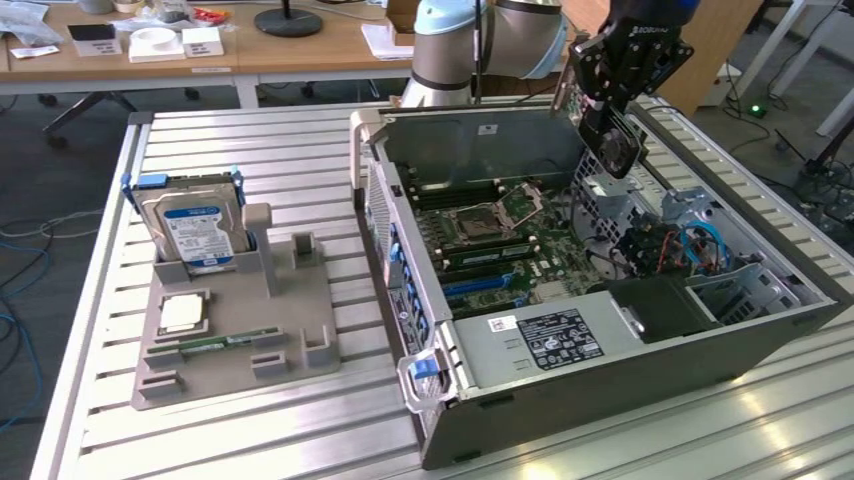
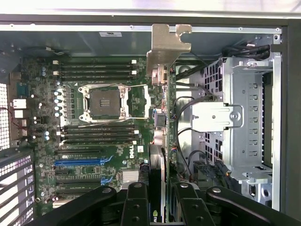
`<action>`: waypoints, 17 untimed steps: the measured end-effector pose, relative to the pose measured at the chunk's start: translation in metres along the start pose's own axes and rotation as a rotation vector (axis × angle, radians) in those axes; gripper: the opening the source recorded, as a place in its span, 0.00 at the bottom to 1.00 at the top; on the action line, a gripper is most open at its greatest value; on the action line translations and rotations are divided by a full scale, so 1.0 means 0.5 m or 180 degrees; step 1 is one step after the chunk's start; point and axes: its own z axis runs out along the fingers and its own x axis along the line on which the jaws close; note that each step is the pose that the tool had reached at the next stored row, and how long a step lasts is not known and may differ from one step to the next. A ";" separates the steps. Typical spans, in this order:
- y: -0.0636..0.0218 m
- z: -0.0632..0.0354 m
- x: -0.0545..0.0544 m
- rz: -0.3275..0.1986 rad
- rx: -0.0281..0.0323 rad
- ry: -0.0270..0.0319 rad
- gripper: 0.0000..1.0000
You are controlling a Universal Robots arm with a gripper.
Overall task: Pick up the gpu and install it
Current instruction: 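Insert the gpu into the slot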
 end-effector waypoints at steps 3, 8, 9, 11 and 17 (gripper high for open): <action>0.000 0.000 0.000 0.0000 0.0000 0.0000 0.26; 0.000 0.000 0.000 -0.0029 -0.0001 0.0001 0.26; 0.000 0.000 0.000 -0.0047 -0.0002 0.0002 0.26; 0.000 0.001 0.000 -0.0103 -0.0006 0.0004 0.26; 0.000 0.002 0.000 -0.0407 -0.0023 0.0017 0.26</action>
